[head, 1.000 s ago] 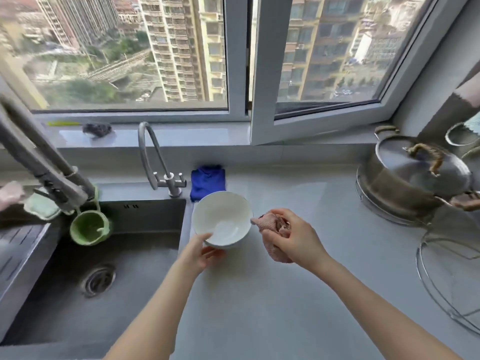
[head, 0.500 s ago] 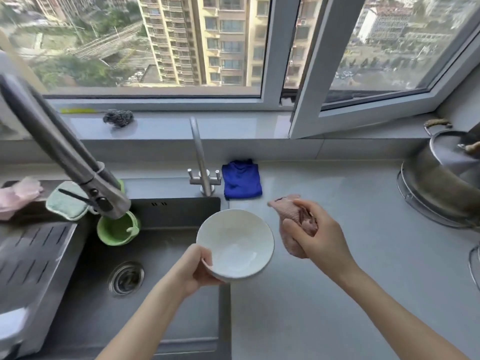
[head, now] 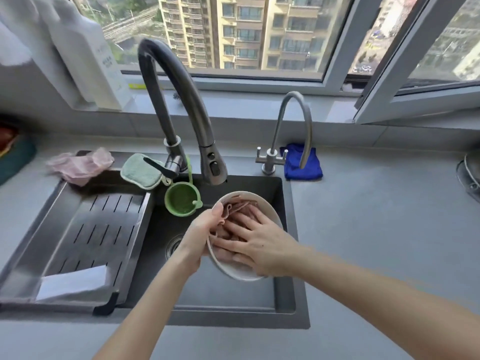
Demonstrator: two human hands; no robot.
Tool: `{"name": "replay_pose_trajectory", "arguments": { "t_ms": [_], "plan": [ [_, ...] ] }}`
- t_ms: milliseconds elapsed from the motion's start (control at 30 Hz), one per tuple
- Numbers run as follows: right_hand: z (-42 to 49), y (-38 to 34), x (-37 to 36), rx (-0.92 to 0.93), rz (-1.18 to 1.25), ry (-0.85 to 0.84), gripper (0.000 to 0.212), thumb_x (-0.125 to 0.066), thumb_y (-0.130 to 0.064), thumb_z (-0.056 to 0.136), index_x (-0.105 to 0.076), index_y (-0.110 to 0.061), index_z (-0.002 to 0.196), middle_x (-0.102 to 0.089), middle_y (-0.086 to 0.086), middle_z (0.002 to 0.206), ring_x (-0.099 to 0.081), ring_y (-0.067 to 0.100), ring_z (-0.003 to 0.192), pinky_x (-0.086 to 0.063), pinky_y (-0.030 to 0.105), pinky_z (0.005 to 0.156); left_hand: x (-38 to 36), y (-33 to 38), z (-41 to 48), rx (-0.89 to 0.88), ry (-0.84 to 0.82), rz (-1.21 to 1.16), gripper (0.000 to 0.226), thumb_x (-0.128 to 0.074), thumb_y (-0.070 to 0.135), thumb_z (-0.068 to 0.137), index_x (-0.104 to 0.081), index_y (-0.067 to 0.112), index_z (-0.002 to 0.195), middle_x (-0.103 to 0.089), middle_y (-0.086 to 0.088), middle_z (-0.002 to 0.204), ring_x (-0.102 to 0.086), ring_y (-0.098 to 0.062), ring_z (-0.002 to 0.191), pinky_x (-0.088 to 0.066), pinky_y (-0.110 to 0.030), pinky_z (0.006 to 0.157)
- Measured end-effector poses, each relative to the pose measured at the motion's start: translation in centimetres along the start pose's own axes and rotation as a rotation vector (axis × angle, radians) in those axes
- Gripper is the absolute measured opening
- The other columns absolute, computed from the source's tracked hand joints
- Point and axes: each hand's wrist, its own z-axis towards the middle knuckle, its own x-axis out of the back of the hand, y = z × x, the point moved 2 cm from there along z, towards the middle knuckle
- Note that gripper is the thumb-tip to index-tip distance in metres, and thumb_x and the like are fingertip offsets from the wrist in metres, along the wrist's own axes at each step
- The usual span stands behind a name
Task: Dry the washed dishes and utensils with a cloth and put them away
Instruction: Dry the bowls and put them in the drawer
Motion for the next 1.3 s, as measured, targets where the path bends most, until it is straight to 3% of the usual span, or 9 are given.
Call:
{"name": "replay_pose_trajectory", "arguments": {
  "t_ms": [133, 367, 533, 633, 733, 867, 967, 1067, 1300],
  "plan": [
    [0.4, -1.1, 0.6, -0.178, 0.241, -0.178, 0.047, -0.015, -0.047, 0.101, -0.017, -0.045, 0.148, -0.018, 0.004, 0.160, -0.021, 0.033, 0.143, -0.018, 0.048, 0.114, 0.4, 0.5, 0.3, 0.050, -0.014, -0.162, 0.065, -0.056, 0.053, 0.080, -0.063, -0.001, 0.117, -0.064, -0.024, 0.117, -0.061, -0.037, 0.112, -0.041, -0.048, 0.104],
    [0.3, -3.3, 2.9, -0.389, 1.479, -0.183, 0.035, -0.038, -0.031, 0.101, -0.054, -0.044, 0.129, -0.048, -0.007, 0.142, -0.040, 0.012, 0.134, -0.029, 0.024, 0.111, 0.1, 0.5, 1.9, 0.106, 0.040, -0.230, 0.049, -0.060, 0.044, 0.082, -0.067, 0.002, 0.107, -0.066, -0.019, 0.101, -0.064, -0.038, 0.096, -0.055, -0.049, 0.077],
    [-2.7, -0.9, 6.2, -0.090, 0.836, -0.440, 0.042, -0.058, -0.018, 0.090, -0.060, -0.038, 0.127, -0.064, -0.026, 0.085, -0.054, -0.005, 0.072, -0.036, 0.006, 0.070, 1.6, 0.7, 2.0, 0.210, -0.165, -0.003, 0.048, -0.059, 0.055, 0.072, -0.077, 0.015, 0.091, -0.070, -0.015, 0.102, -0.064, -0.033, 0.094, -0.046, -0.043, 0.091],
    [-2.8, 1.3, 9.5, -0.224, 1.001, -0.297, 0.037, -0.060, -0.003, 0.082, -0.070, -0.022, 0.112, -0.058, -0.025, 0.060, -0.055, -0.007, 0.057, -0.039, 0.003, 0.055, 1.5, 0.7, 1.6, 0.201, -0.226, -0.080, 0.047, -0.056, 0.051, 0.074, -0.075, 0.016, 0.098, -0.072, -0.012, 0.101, -0.068, -0.028, 0.091, -0.049, -0.038, 0.082],
    [-2.0, 3.4, 10.8, -0.461, 1.329, 0.009, 0.030, -0.062, -0.017, 0.078, -0.070, -0.028, 0.105, -0.070, -0.007, 0.092, -0.064, 0.005, 0.085, -0.051, 0.018, 0.077, 0.5, 1.4, 1.9, 0.193, -0.260, -0.072, 0.034, -0.052, 0.032, 0.089, -0.070, 0.010, 0.108, -0.072, -0.012, 0.101, -0.062, -0.035, 0.107, -0.049, -0.034, 0.083],
    [-1.2, 2.1, 9.0, -0.438, 0.186, 0.044, 0.030, -0.062, -0.027, 0.084, -0.063, -0.033, 0.114, -0.061, 0.001, 0.115, -0.059, 0.026, 0.098, -0.050, 0.034, 0.072, -0.1, 1.4, 1.6, 0.145, -0.291, -0.119, 0.036, -0.047, 0.025, 0.091, -0.062, 0.006, 0.118, -0.063, -0.023, 0.119, -0.044, -0.041, 0.127, -0.037, -0.044, 0.109],
    [-2.1, 0.3, 7.7, -0.095, 0.147, 0.347, 0.026, -0.063, -0.017, 0.083, -0.068, -0.016, 0.109, -0.061, 0.013, 0.121, -0.058, 0.035, 0.105, -0.051, 0.042, 0.081, 0.7, 0.9, 1.3, 0.079, -0.298, -0.098, 0.042, -0.047, 0.042, 0.091, -0.067, 0.013, 0.115, -0.064, -0.019, 0.118, -0.057, -0.033, 0.116, -0.036, -0.048, 0.107],
    [-2.5, 0.0, 4.1, 0.158, 0.194, 0.091, 0.042, -0.054, -0.039, 0.093, -0.055, -0.029, 0.133, -0.038, 0.005, 0.152, -0.025, 0.030, 0.144, -0.016, 0.047, 0.119, -0.1, 0.9, 0.9, 0.084, -0.341, -0.066, 0.049, -0.044, 0.042, 0.093, -0.063, 0.002, 0.115, -0.064, -0.022, 0.115, -0.059, -0.031, 0.109, -0.038, -0.050, 0.105],
    [-2.1, 0.8, 1.3, -0.143, -0.057, -0.151, 0.053, -0.031, -0.051, 0.098, -0.026, -0.036, 0.149, -0.023, 0.006, 0.158, -0.012, 0.028, 0.146, 0.003, 0.045, 0.119, -1.1, 1.8, 0.2, 0.001, -0.204, 0.040, 0.061, -0.056, 0.054, 0.074, -0.069, 0.006, 0.110, -0.068, -0.023, 0.110, -0.062, -0.037, 0.108, -0.041, -0.054, 0.104]
  ]
}}
